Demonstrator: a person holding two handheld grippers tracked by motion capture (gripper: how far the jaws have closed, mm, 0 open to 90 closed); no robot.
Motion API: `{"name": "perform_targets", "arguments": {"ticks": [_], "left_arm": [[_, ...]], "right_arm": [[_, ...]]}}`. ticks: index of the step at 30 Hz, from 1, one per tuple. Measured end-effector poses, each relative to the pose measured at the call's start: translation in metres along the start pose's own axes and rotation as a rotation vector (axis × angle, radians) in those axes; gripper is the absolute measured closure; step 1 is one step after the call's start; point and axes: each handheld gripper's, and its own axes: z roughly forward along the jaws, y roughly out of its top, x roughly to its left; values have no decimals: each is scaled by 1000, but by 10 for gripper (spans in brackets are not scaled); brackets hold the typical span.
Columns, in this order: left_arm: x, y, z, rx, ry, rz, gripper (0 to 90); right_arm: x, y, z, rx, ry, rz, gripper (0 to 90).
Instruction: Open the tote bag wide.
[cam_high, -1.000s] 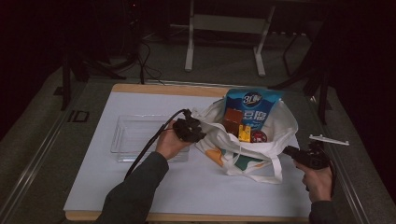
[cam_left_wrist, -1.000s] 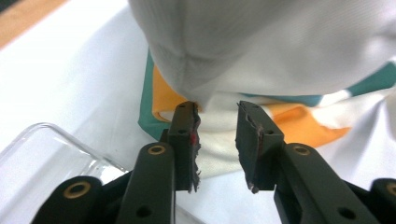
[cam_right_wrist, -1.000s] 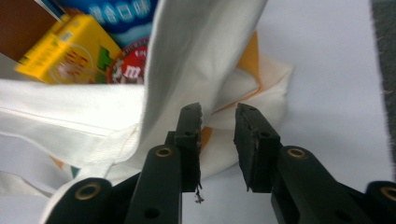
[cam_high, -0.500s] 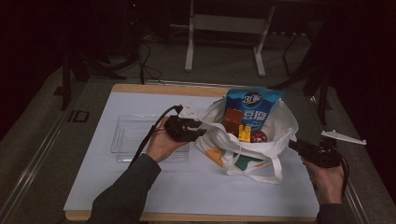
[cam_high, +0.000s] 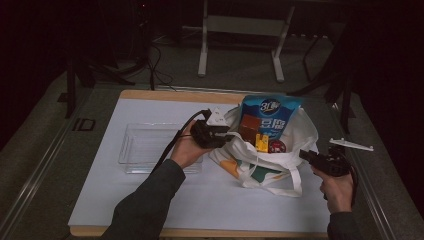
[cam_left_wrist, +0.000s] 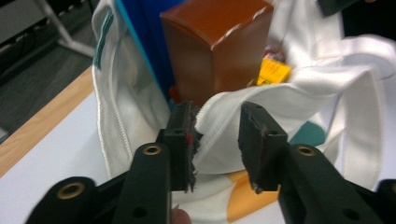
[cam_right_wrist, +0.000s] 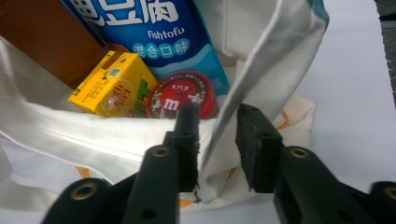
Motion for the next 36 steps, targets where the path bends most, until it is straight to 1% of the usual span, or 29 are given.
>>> {"name": "perform_targets", "arguments": {"ticks": [5,6,9,11,13,17,20,22,24,25,27,30,31,33,34,35,36], "left_arm": [[-2,-2,11,76,-2,14,773],[-2,-3,13,83,-6,12,792],[-6,-5,18,109,-19,33,848],[-9,-7,22,133,-29,57,861],[-13,-10,25,166,-29,87,866],[-16,-17,35,231,-3,107,868],[-14,-23,43,268,-1,92,869],[-12,-26,46,266,-1,77,869],[-9,-28,48,261,-2,53,869],[-8,-28,50,266,0,46,870],[-7,-28,51,271,1,43,871],[-5,-31,59,298,3,15,872],[-5,-32,62,307,5,-3,872],[-4,-32,65,323,9,-16,872],[-4,-32,65,323,9,-16,872],[-3,-33,68,333,12,-23,872],[-3,-33,68,333,12,-23,873]], "right_arm": [[1,-3,7,23,9,-5,823],[0,-4,8,26,11,-6,840],[0,-6,13,37,8,-5,862],[-1,-9,16,48,7,-8,866],[-1,-11,20,58,3,-12,867],[-4,-15,26,79,-7,-2,869],[-7,-18,32,93,-17,-5,870],[-9,-19,37,101,-23,4,870],[-11,-21,41,107,-26,5,870],[-12,-21,43,112,-26,14,870],[-13,-21,45,116,-26,16,870],[-15,-21,48,120,-24,17,869],[-15,-22,50,126,-24,16,870],[-16,-22,53,140,-28,14,870],[-16,-22,53,140,-28,14,870],[-18,-23,58,160,-32,8,870],[-18,-24,60,165,-31,11,870]]}}
